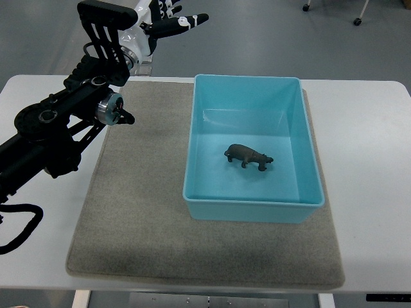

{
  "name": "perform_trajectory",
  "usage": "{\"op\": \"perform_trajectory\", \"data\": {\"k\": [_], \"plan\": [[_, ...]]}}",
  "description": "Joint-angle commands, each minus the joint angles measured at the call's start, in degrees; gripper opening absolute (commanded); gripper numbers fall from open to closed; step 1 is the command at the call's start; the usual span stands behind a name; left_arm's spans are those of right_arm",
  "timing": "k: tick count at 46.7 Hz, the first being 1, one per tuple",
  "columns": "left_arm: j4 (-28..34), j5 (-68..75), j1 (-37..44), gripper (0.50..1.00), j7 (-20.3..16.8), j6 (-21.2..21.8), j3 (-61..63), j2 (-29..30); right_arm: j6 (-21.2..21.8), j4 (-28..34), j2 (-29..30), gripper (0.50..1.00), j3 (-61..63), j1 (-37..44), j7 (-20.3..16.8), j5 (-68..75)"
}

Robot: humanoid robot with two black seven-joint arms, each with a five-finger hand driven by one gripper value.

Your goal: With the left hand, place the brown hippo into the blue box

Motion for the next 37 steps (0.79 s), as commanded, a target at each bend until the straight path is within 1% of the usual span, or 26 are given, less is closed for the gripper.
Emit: {"op": "perform_trajectory", "data": {"k": [1,6,10,28,31,37], "plan": [[1.29,-2.99,1.09,0.992,0.04,0.04,-1.7,0.08,0.0,0.0,0.0,0.936,0.0,0.0,0.0,0.0],[4.62,-5.36,1.97,0.992,0.04,0.13,-3.37,0.35,0.0,0.0,0.0,0.936,0.0,0.0,0.0,0.0],[7.7,-7.29,2.49,0.992,0.04,-0.75,-4.52,0.35,0.0,0.0,0.0,0.936,0.0,0.0,0.0,0.0],[9.9,-19.6,5.83,0.994,0.04,-1.8,-5.4,0.35,0.0,0.0,0.0,0.936,0.0,0.0,0.0,0.0],[11.22,-19.69,6.45,0.994,0.04,-3.38,-5.48,0.35,0.0,0.0,0.0,0.936,0.0,0.0,0.0,0.0],[15.08,-19.87,6.63,0.994,0.04,-7.95,-6.27,0.35,0.0,0.0,0.0,0.936,0.0,0.0,0.0,0.0]]}}
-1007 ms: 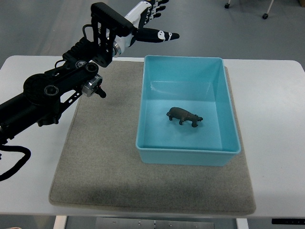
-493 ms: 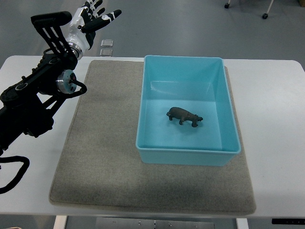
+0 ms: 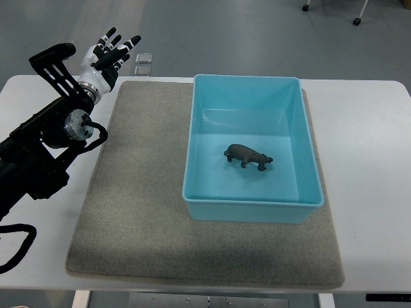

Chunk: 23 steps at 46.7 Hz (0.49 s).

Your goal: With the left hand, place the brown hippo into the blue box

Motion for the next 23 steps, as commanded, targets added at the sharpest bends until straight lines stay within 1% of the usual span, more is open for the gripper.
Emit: {"op": "perform_trajectory", "data": {"k": [1,14,21,23], "plan": [[2.58,-0.27,0.03,0.994,-0.02,-2.59,-0.86,-0.08,0.0,0.0,0.0,0.936,0.0,0.0,0.0,0.0],[3.2,-0.27,1.17,0.994,-0.02,-5.67,-1.22,0.8,0.0,0.0,0.0,0.936,0.0,0.0,0.0,0.0],[3.11,-0.18,1.7,0.994,-0.2,-6.46,-1.22,0.89,0.0,0.0,0.0,0.936,0.0,0.0,0.0,0.0],[3.03,-0.18,1.78,0.996,-0.81,-6.46,-1.22,0.89,0.0,0.0,0.0,0.936,0.0,0.0,0.0,0.0]]}}
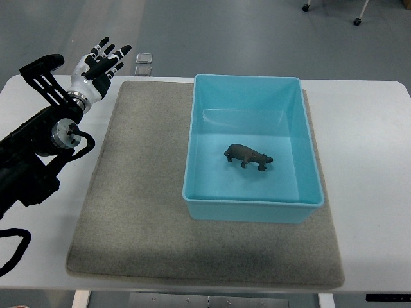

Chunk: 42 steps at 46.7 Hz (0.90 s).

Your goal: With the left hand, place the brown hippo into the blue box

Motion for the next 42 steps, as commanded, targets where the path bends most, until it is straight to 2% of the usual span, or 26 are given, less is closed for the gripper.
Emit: {"op": "perform_trajectory", "data": {"k": [1,18,42], "plan": [[-0.27,-0.01,0.29,0.996,-1.09,-0.19,0.09,0.0,0.0,0.0,0.0,0.936,0.0,0.0,0.0,0.0],[-0.54,0.26,0.47,0.996,-4.78,-2.12,0.09,-0.09,0.0,0.0,0.0,0.936,0.0,0.0,0.0,0.0],[-0.98,0.08,0.38,0.996,-5.13,-2.21,0.09,-0.09,0.09,0.26,0.0,0.936,0.09,0.0,0.0,0.0]]}}
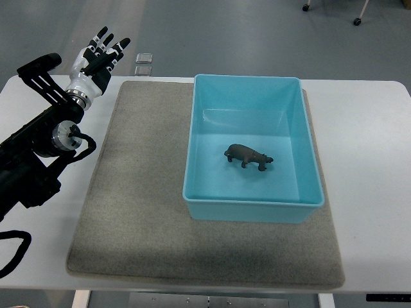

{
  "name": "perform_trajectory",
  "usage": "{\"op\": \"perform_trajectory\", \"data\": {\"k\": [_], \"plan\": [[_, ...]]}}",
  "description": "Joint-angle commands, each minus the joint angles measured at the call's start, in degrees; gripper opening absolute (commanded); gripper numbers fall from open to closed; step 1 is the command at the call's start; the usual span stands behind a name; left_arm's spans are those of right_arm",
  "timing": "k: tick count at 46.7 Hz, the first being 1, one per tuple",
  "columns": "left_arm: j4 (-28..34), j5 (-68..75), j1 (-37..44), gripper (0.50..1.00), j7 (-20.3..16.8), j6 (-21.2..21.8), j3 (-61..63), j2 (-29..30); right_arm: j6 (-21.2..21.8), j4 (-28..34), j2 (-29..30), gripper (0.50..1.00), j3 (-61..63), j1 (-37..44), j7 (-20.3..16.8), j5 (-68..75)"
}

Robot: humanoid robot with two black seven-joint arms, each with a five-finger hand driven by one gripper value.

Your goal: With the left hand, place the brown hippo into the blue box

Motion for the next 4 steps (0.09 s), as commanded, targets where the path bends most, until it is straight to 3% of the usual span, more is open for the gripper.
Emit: {"op": "perform_trajectory", "data": {"k": [1,4], "plan": [[-0.01,-0.01,0.0,0.996,0.0,0.01,0.0,0.01,0.05,0.03,0.0,0.936,0.01,0.0,-0.09,-0.17],[0.07,-0.01,0.0,0.996,0.0,0.01,0.0,0.01,0.31,0.21,0.0,0.936,-0.17,-0.09,-0.18,-0.44]]}}
